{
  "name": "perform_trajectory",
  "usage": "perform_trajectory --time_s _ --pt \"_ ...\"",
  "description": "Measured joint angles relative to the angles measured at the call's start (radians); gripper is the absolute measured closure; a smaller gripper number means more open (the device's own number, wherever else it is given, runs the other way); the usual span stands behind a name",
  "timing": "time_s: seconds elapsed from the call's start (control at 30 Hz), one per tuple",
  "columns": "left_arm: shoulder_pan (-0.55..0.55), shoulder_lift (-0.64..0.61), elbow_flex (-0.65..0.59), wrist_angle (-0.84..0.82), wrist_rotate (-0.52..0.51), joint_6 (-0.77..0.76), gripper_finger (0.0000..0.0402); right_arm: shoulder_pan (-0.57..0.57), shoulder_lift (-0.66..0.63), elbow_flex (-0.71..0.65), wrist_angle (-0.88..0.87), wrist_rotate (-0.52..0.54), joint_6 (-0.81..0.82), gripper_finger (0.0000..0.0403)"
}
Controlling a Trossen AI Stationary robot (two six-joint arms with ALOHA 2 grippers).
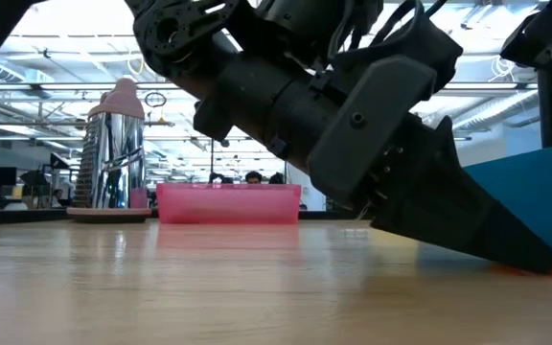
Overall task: Pick & Place Kitchen Items
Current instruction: Put the orange spatula into the yellow bin
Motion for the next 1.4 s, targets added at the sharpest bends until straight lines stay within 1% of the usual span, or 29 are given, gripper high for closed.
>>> perform_trajectory --time_s 0.27,0.3,0.33,0.47,0.57,0.7,0.77,0.87,0.93,1.03,1.17,1.3,1.4 --pt "0.020 0.000 -0.001 -0.031 -0.001 0.019 0.0369 0.000 0.000 0.000 0.004 0.000 0.000 0.0300" --pt "0.021 0.000 -0.001 -0.031 -0.001 0.019 0.0384 0.000 0.000 0.000 0.004 0.000 0.000 0.0300" --pt "0.023 0.000 -0.001 -0.031 0.000 0.018 0.0391 0.000 0.000 0.000 0.004 0.000 0.000 0.0300" --pt "0.025 0.001 -0.001 -0.031 0.001 0.016 0.0385 0.000 0.000 0.000 0.004 0.000 0.000 0.0300" --pt "0.023 -0.005 -0.002 -0.036 -0.002 0.007 0.0394 0.000 0.000 0.000 0.004 0.001 0.000 0.0300" --pt "0.015 -0.041 -0.004 -0.069 -0.015 0.004 0.0391 0.000 0.000 0.000 0.004 0.004 -0.004 0.0300" --pt "0.007 -0.074 -0.007 -0.114 -0.038 0.022 0.0390 0.001 0.000 0.000 0.004 0.029 -0.004 0.0300" --pt "-0.012 -0.128 -0.006 -0.182 -0.134 0.049 0.0397 -0.001 0.000 -0.001 0.011 0.095 -0.001 0.0300" --pt "-0.026 -0.153 -0.005 -0.213 -0.206 0.062 0.0395 -0.011 0.000 -0.001 0.031 0.138 0.029 0.0300" --pt "-0.047 -0.177 -0.005 -0.232 -0.294 0.100 0.0389 -0.040 0.000 -0.001 0.078 0.162 0.064 0.0300" --pt "-0.076 -0.195 -0.005 -0.226 -0.391 0.146 0.0396 -0.071 0.000 -0.001 0.097 0.146 0.065 0.0300" --pt "-0.097 -0.195 -0.004 -0.227 -0.498 0.160 0.0391 -0.098 0.000 -0.002 0.100 0.036 0.042 0.0300" --pt "-0.103 -0.195 -0.004 -0.231 -0.548 0.190 0.0390 -0.109 0.000 -0.013 0.116 0.026 0.051 0.0300"
